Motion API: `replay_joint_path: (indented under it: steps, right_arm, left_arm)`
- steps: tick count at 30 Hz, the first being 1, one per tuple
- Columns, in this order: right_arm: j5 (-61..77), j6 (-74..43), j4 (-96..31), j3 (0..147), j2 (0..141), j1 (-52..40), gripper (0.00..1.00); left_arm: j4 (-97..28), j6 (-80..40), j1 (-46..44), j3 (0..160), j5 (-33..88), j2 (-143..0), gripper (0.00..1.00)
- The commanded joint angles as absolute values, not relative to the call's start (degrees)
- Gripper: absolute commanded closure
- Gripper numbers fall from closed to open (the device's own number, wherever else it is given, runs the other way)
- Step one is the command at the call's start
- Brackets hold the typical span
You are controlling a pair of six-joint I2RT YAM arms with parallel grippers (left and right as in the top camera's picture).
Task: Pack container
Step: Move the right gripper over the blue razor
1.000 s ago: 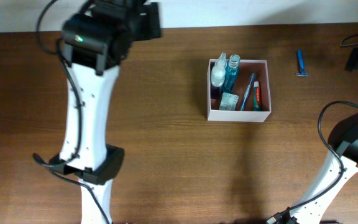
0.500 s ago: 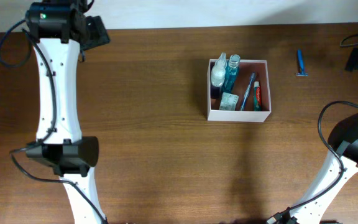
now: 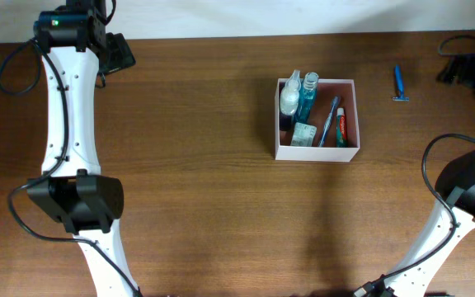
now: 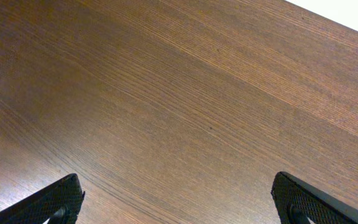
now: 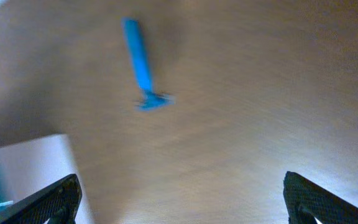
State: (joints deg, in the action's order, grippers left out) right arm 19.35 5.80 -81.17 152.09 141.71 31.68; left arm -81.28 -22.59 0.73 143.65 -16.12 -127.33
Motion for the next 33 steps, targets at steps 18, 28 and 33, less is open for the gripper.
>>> replay_joint_path:
  steps: [18,28,33]
  right_arm:
    - [11.7,10.7,-68.2,155.5,142.5,23.7,0.02]
    - [11.5,11.8,-54.4,154.6,144.5,22.1,0.01]
    - [11.6,11.8,-52.2,151.6,147.1,22.1,0.01]
  left_arm:
    - [-81.0,-23.4,0.8,143.5,-16.8,-127.7,0.01]
    - [-81.0,-23.4,0.8,143.5,-16.8,-127.7,0.01]
    - [-81.0,-23.4,0.8,143.5,-16.8,-127.7,0.01]
